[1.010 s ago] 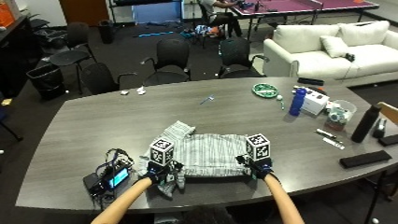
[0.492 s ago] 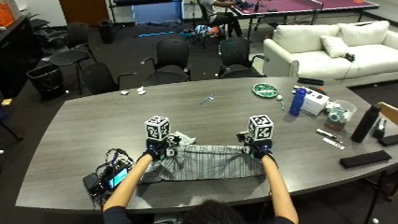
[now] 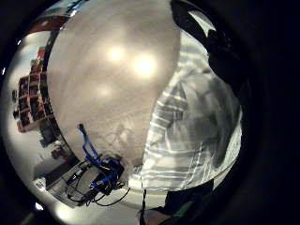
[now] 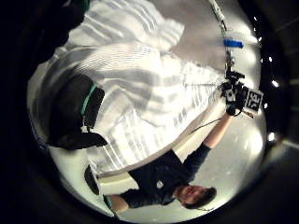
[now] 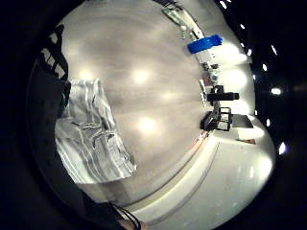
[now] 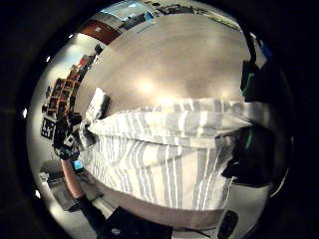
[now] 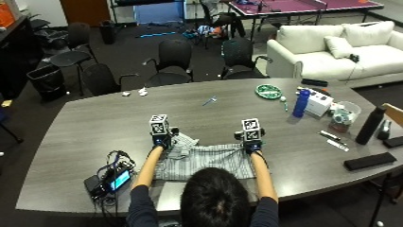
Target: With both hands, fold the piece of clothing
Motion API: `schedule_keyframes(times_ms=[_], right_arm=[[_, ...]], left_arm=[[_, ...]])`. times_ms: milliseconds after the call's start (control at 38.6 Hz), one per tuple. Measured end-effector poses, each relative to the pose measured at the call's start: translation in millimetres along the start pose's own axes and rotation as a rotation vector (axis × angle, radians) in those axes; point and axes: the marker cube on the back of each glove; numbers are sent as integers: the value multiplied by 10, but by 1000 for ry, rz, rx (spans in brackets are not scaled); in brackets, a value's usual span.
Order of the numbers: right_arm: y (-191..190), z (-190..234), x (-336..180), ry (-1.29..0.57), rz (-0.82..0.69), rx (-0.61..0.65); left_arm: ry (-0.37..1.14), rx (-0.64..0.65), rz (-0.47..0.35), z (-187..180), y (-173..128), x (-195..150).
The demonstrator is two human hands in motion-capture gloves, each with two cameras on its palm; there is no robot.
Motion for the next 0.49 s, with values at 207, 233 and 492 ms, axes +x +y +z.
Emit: schedule_keyframes(times_ms=[207,233,492], right_arm=[[27,-230,400,154,106,289],[65,-266,436,158,127,295],[510,-316,589,161,274,145]], left_arm=[[183,189,83,-371,-46,-10],[197,206,101,-411,5,-7],[193,249,268,-190,664,163]])
